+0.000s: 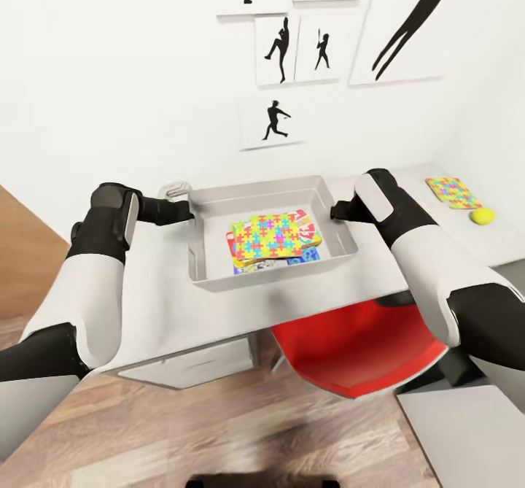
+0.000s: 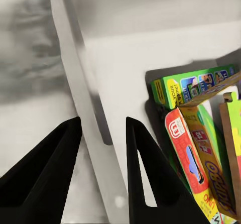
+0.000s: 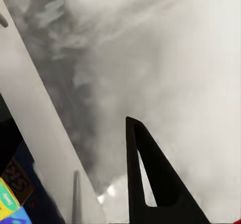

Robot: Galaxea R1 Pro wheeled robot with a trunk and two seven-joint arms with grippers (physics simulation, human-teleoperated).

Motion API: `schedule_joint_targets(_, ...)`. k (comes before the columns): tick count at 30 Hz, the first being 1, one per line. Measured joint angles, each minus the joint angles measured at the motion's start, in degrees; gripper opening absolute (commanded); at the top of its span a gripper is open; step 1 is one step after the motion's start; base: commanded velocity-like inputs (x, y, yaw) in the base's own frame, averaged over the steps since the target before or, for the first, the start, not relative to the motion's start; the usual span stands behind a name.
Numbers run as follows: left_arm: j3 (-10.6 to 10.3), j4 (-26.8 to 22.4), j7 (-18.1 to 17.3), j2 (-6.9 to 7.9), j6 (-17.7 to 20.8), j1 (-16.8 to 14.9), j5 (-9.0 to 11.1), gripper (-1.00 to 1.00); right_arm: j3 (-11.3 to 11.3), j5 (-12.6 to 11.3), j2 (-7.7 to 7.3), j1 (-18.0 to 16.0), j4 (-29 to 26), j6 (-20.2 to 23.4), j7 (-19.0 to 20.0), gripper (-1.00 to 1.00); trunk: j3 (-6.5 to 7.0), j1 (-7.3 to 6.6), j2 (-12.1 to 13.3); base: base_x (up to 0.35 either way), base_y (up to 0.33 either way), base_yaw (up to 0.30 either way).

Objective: Put all the toys in the child's room - the three board games (two on the bed and one on the table), the two jigsaw puzzles on the table, and the tennis ball on the table - inside the toy box on the table in the child's room.

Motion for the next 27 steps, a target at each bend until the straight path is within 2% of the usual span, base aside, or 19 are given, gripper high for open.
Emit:
schedule_joint_targets(11, 0.09, 0.00, -0.04, 0.02, -0.10, 0.02, -0.32, -1.00, 0.00, -0.17, 0.01, 0.00, -0.04, -0.04, 0.02, -1.00, 0.62, 0.00, 0.01, -0.245, 0.207, 0.197)
schedule_joint_targets(22, 0.08, 0.02, -0.03, 0.01, -0.16, 0.07, -0.29, -1.00, -0.01, -0.41, -0.08, 0.00, -0.04, -0.05, 0.00, -1.00, 0.68, -0.02, -0.01, -0.061, 0.084, 0.012)
schedule_joint_targets(27, 0.07, 0.03, -0.02, 0.02, -0.15, 0.07, -0.27, -1.00, -0.01, -0.37, -0.07, 0.01, -0.06, -0.05, 0.01, -1.00, 0.82, -0.01, -0.01, -0.147, 0.176, -0.086)
